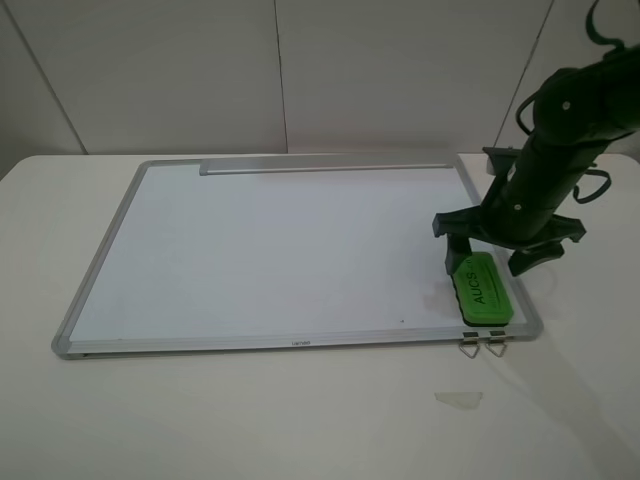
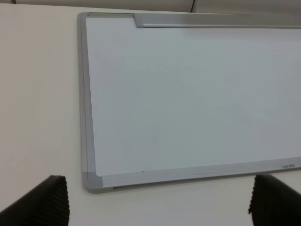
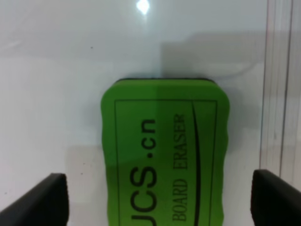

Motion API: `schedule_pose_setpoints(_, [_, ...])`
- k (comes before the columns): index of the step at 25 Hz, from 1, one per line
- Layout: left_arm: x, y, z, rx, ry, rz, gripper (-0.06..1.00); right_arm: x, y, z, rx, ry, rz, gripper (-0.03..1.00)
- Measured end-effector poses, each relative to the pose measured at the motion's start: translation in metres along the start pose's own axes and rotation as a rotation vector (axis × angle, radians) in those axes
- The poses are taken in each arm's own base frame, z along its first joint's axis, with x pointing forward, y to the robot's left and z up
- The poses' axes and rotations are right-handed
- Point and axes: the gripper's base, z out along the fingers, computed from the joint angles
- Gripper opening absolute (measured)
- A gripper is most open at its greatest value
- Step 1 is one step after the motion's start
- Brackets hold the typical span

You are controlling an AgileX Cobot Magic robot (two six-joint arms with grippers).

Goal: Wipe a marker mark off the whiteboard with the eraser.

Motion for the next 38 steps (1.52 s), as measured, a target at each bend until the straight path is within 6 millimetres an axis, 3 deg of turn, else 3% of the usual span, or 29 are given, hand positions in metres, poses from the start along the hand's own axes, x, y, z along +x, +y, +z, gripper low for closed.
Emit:
schedule_pose_setpoints(7, [0.0, 0.0, 0.0, 0.0, 0.0, 0.0, 0.78, -0.007, -0.006, -0.033, 0.003, 0.018, -0.079, 0.81])
schedule_pose_setpoints(11, [0.0, 0.0, 0.0, 0.0, 0.0, 0.0, 0.78, -0.02, -0.035, -0.057, 0.023, 0.099, -0.056, 0.81])
schedule_pose_setpoints(16, [0.0, 0.0, 0.0, 0.0, 0.0, 0.0, 0.78, -0.021, -0.071, -0.073, 0.031, 0.179, -0.039, 0.81])
schedule_pose_setpoints(20, [0.0, 0.0, 0.0, 0.0, 0.0, 0.0, 0.78, -0.016, -0.081, -0.086, 0.025, 0.144, -0.001, 0.81])
schedule_pose_setpoints(25, [0.0, 0.0, 0.0, 0.0, 0.0, 0.0, 0.78, 0.022, -0.08, -0.112, 0.01, 0.09, -0.029, 0.81])
schedule_pose_setpoints(29, [0.0, 0.0, 0.0, 0.0, 0.0, 0.0, 0.78, 0.069, -0.081, -0.138, 0.009, 0.008, -0.052, 0.81])
schedule_pose_setpoints(38, [0.0, 0.0, 0.0, 0.0, 0.0, 0.0, 0.78, 0.168, -0.083, -0.172, 0.011, -0.256, -0.058, 0.81])
